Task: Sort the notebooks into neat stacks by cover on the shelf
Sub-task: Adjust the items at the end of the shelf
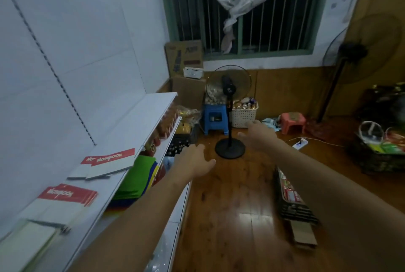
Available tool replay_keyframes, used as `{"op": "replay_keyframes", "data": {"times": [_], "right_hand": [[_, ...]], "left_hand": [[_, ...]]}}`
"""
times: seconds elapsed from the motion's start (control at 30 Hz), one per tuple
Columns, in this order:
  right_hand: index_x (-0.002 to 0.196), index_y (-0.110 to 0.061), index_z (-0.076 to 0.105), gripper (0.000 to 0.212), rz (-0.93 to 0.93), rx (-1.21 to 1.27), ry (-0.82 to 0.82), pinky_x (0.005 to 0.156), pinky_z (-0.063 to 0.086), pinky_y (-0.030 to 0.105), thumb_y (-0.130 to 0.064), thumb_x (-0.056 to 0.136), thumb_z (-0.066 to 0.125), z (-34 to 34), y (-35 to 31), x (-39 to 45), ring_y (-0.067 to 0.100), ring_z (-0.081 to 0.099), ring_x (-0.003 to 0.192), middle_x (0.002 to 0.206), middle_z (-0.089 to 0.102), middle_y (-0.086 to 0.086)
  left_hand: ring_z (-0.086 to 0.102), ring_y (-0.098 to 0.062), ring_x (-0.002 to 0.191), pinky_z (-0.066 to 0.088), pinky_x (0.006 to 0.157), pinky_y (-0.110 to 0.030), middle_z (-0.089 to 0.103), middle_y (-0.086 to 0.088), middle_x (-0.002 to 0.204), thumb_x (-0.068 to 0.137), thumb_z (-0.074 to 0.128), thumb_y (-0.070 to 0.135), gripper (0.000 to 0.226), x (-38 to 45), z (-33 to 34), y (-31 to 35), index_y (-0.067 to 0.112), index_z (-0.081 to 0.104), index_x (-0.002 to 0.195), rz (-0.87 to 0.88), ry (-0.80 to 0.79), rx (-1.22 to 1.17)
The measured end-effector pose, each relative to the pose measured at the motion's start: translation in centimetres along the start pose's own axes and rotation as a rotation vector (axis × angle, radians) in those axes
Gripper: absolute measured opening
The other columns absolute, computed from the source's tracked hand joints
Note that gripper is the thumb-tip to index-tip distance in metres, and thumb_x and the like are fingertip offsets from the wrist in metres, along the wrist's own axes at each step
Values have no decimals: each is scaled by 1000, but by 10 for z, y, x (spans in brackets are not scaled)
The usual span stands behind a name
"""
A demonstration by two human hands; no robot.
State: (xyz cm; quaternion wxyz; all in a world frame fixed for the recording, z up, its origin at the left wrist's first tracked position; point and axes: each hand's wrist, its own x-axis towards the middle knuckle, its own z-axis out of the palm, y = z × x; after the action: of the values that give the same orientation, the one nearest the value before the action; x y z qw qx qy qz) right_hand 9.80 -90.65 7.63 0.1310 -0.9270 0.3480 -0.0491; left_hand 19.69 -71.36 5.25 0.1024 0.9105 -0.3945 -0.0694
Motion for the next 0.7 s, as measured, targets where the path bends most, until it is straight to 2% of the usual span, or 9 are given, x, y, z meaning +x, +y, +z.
{"op": "replay_keyframes", "data": {"times": [0.1, 0.23, 0.43, 0.53, 0.7], "right_hand": [[141, -16, 39, 58, -17, -29, 5, 104, 37, 46, -49, 93, 42, 7, 3, 38, 28, 40, 129, 141, 42, 9], [142, -17, 36, 60, -19, -32, -29, 103, 36, 46, -50, 92, 40, 10, 3, 100, 28, 41, 128, 141, 42, 8], [139, -17, 38, 58, 32, 5, -4, 101, 39, 47, -49, 90, 40, 10, 6, 187, 29, 44, 124, 137, 45, 11], [142, -16, 35, 61, 45, -23, -48, 103, 36, 47, -49, 91, 40, 22, 6, 226, 30, 42, 127, 139, 43, 11], [138, -17, 40, 56, -38, -39, -81, 105, 33, 48, -49, 92, 42, 38, -9, 306, 29, 42, 126, 138, 44, 9]], "left_hand": [[46, -29, 124, 45, 97, -45, 48, -6, 135, 85, 51, 60, 66, 44, 4, -2, 23, 42, 138, 8, -25, 4], [55, -24, 108, 50, 89, -43, 55, -4, 121, 85, 51, 57, 51, 115, 3, -9, 22, 50, 122, 16, -33, -27], [55, -25, 108, 48, 89, -45, 56, -4, 120, 87, 49, 55, 51, 209, -8, -17, 20, 50, 124, 25, -46, -56], [55, -26, 108, 49, 90, -46, 55, -5, 121, 87, 49, 55, 53, 244, -1, -24, 18, 49, 125, -12, -82, -67], [58, -24, 100, 52, 86, -43, 59, -5, 114, 88, 50, 53, 49, 304, 4, -48, 17, 52, 120, -96, -81, -90]]}}
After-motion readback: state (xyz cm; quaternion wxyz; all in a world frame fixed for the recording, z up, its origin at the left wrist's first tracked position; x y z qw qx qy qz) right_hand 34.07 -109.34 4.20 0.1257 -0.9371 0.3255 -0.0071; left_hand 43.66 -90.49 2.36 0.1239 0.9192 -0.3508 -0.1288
